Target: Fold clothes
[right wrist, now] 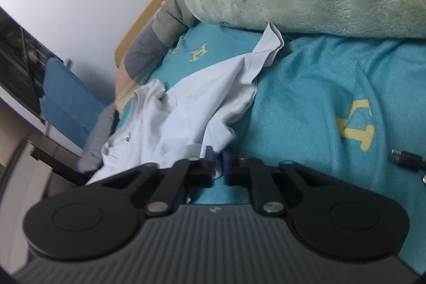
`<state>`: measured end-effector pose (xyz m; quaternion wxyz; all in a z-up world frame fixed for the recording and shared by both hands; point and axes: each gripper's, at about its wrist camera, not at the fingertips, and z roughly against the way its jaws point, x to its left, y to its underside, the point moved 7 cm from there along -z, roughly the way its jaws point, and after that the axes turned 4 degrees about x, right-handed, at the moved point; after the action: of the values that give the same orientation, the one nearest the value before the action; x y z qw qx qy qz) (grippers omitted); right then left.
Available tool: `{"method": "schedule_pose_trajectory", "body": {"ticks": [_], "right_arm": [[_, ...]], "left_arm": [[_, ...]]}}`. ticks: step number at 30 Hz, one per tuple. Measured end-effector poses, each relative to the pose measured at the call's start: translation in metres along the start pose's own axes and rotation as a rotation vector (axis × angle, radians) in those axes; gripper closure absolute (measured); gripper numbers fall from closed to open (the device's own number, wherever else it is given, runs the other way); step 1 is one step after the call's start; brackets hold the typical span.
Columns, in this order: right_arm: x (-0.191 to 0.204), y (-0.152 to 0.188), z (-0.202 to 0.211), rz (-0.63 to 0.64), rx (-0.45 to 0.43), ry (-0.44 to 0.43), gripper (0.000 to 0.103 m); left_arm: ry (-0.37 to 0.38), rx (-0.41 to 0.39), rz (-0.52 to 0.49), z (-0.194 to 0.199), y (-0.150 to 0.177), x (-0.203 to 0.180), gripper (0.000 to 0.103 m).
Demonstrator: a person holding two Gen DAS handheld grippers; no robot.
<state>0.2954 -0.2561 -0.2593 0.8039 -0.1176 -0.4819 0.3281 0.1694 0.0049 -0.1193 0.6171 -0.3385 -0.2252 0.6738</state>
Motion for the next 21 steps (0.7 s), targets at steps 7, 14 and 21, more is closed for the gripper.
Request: {"method": "schedule_pose_trajectory", "body": {"ticks": [7, 14, 21], "right_arm": [[0.001, -0.039, 0.052, 0.076, -0.21, 0.142, 0.097], [-0.017, -0.048, 0.064, 0.031, -0.099, 0.208, 0.093], [0.011, -0.012, 0.137, -0.015, 0.051, 0.121, 0.02]], "left_arm": [[0.084, 0.084, 0.038, -0.01, 0.015, -0.01, 0.0], [0.218, 0.178, -0.027, -0.004, 0.04, -0.043, 0.002], [0.307, 0.328, -0.148, 0.009, 0.088, -0.076, 0.008]]}}
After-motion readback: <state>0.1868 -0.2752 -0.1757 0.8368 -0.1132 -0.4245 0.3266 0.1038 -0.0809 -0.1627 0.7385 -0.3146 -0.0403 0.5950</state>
